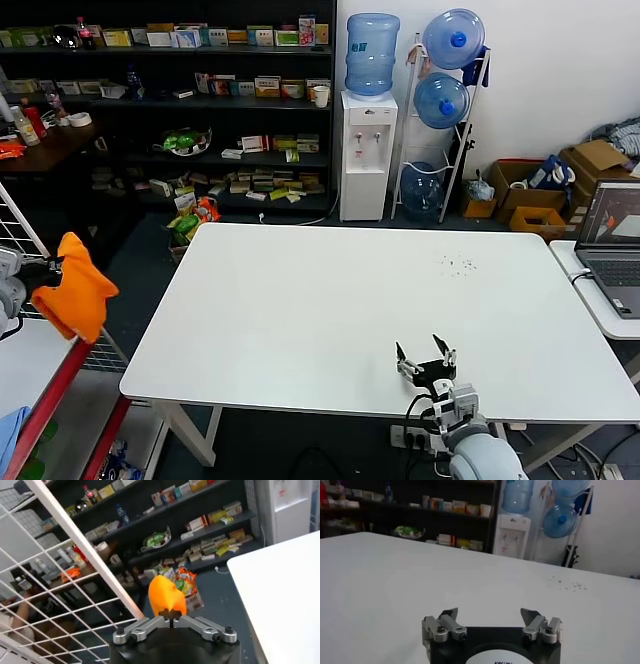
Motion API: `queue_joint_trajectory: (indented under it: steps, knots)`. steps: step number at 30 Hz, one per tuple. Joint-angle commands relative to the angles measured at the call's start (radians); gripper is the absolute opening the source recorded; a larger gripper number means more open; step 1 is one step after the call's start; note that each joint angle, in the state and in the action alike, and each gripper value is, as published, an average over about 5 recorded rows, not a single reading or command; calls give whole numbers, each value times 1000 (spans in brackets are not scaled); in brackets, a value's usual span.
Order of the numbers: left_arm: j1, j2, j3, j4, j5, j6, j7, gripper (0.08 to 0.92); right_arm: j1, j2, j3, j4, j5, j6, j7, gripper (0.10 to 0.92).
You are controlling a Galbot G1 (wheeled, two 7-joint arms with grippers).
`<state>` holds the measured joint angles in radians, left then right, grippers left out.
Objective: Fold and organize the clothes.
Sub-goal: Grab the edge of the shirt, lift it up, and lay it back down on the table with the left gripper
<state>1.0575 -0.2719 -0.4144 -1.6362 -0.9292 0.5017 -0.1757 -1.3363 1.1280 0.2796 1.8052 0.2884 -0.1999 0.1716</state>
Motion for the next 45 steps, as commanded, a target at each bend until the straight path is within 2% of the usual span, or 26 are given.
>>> queue_joint_trajectory:
  steps: [1,5,11,15,31,42,45]
  knots:
    - [-4,-207,81,-49,89,-10,-43,92,-21,3,3,1,-23,5,-2,823]
    - [23,-305,115,-111,107,-7,-71,92,-38,5,13,2,-35,7,-1,823]
    - [23,-377,168,-235,17,18,-149,92,-62,18,27,1,-77,15,-1,823]
    - [-7,-452,224,-254,-13,23,-191,92,-72,22,37,-1,-89,22,-4,823]
    - [-109,-1074,353,5,306,-88,-222,92,-144,0,131,13,-112,92,-35,823]
    - [-131,-1353,459,115,439,-151,-239,92,-171,-21,183,9,-86,98,-35,823]
    - [-124,-1386,471,145,455,-176,-245,92,-167,-21,187,0,-74,93,-32,823]
